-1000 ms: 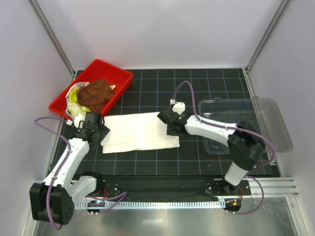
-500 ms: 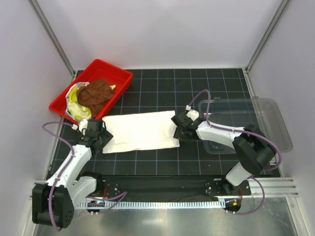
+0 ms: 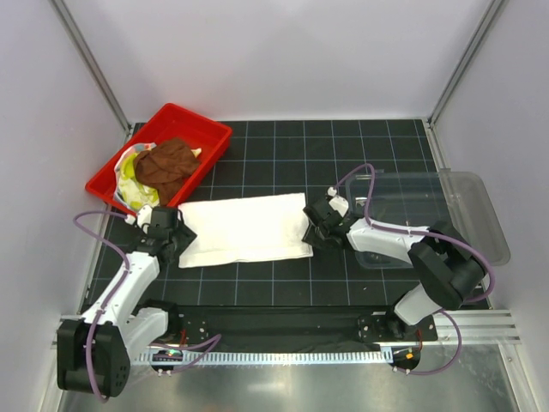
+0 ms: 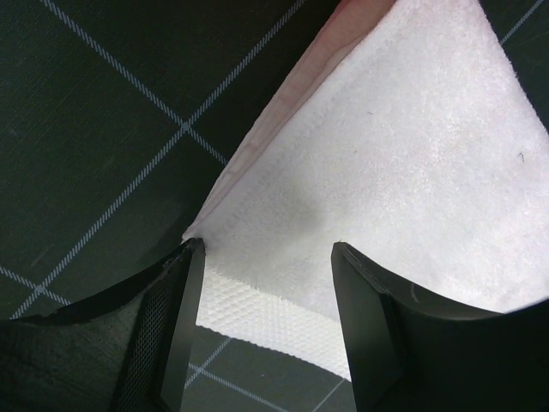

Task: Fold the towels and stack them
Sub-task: Smooth out wrinkles on the folded towel

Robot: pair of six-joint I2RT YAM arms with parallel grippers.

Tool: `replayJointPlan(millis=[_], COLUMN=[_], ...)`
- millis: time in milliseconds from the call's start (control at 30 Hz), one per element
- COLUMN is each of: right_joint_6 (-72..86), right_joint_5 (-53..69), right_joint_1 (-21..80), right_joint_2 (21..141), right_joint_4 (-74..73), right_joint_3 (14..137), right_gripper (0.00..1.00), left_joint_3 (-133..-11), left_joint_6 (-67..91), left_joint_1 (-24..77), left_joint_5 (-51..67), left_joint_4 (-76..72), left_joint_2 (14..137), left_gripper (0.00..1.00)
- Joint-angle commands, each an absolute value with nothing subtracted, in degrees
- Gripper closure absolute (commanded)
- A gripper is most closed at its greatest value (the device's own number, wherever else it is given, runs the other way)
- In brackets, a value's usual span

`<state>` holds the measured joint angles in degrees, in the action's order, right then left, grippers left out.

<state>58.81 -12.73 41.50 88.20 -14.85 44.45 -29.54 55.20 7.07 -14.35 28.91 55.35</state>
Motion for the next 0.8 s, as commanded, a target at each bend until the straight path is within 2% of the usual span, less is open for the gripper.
replayJointPlan(millis=[0, 167, 367, 600, 767], right_joint_6=[60.6, 59.7, 58.7, 58.5, 58.3], right_joint_5=[-13.6, -15.0, -14.9, -14.7, -14.7], right_joint_1=[41.5, 41.5, 41.4, 41.5, 41.5], right_joint_2=[86.6, 86.4, 86.7, 87.5, 87.0], right_joint_4=[-11.8, -12.6, -12.6, -12.7, -13.2], right_joint_3=[43.8, 43.9, 44.2, 44.6, 45.0], right_gripper=[0.67, 0.86, 0.98, 0.99, 0.99], left_joint_3=[-31.0, -31.0, -30.9, -31.8, -29.4], left_joint_6=[55.2, 54.7, 55.3, 58.7, 60.6], left_joint_1=[6.3, 6.2, 6.1, 6.1, 6.0], left_joint_5=[-15.1, -14.7, -15.3, -17.0, -16.5], left_joint_4=[27.2, 26.7, 26.8, 32.4, 30.5], left_joint_2=[56.2, 57.9, 58.4, 57.3, 56.9], left_gripper=[0.36, 0.39, 0.36, 0.36, 0.38])
